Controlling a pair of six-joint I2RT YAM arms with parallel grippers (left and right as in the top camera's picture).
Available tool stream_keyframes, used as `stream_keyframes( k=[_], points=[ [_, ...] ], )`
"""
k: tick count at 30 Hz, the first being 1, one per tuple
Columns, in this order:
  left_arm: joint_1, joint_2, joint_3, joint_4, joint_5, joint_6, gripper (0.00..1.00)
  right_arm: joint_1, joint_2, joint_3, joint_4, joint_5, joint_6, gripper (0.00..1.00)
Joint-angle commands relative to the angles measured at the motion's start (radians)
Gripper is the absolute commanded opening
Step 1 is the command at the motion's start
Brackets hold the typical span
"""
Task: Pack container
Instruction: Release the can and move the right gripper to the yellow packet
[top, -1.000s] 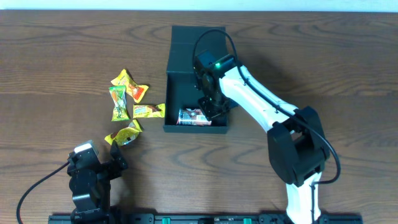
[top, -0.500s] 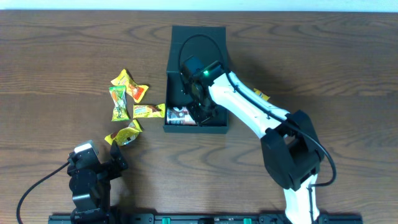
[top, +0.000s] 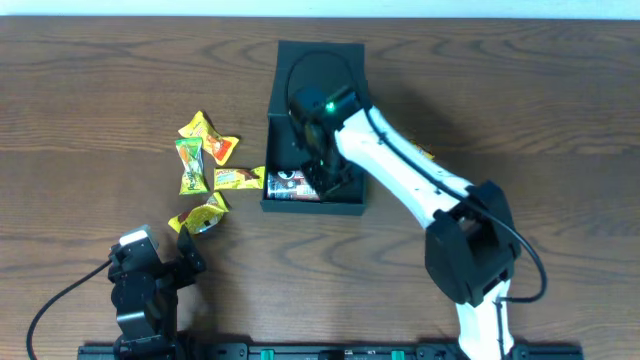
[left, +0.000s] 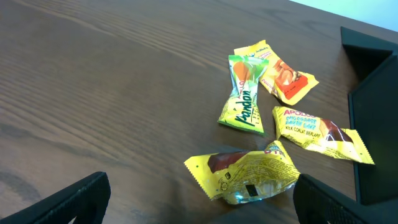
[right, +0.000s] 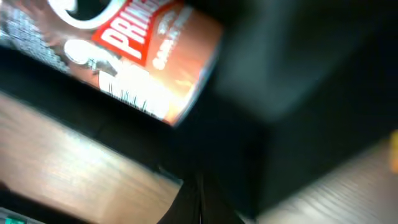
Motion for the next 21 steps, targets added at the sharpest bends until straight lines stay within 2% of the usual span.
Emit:
stream_keyframes(
  k=[1,4,7,10,12,14,15,16,17,18,19,21],
  points=[
    [0.001,-0.006,-0.015,0.002,-0.001,0.008,0.95,-0.031,-0.051,0.156,-0.053,0.114,0.002,0.01],
    [0.001,-0.006,-0.014,0.002,0.000,0.008,0.95,-0.090,-0.097,0.222,-0.053,0.187,0.064,0.02],
    [0.001,-0.006,-0.014,0.002,0.000,0.007,0.95,-0.223,-0.112,0.219,-0.078,0.157,0.143,0.02],
    [0.001,-0.006,-0.014,0.002,0.000,0.008,0.95,-0.359,-0.110,0.145,-0.091,0.064,0.198,0.05],
    [0.001,-0.006,-0.014,0.002,0.000,0.007,0.95,-0.415,-0.110,0.060,-0.065,0.051,0.166,0.12],
    [0.001,-0.006,-0.015,0.002,-0.001,0.007,0.95,-0.441,-0.110,-0.010,-0.048,0.051,0.064,0.27],
    [0.001,-0.006,-0.014,0.002,0.000,0.007,0.95,-0.442,-0.110,-0.038,-0.035,0.055,0.008,0.41],
    [0.001,-0.006,-0.014,0.002,-0.001,0.007,0.95,-0.443,-0.110,-0.057,-0.019,0.055,-0.053,0.68],
    [0.001,-0.006,-0.015,0.002,-0.001,0.007,0.95,-0.442,-0.110,-0.068,-0.001,0.055,-0.111,0.86],
    [0.001,-0.006,-0.015,0.002,0.000,0.007,0.95,-0.439,-0.110,-0.077,0.018,0.055,-0.187,0.99],
    [0.001,-0.006,-0.014,0.002,0.000,0.007,0.95,-0.435,-0.110,-0.082,0.042,0.055,-0.283,0.99],
    [0.001,-0.006,-0.015,0.002,0.000,0.007,0.95,-0.431,-0.110,-0.093,0.085,0.064,-0.385,0.99]
  ],
)
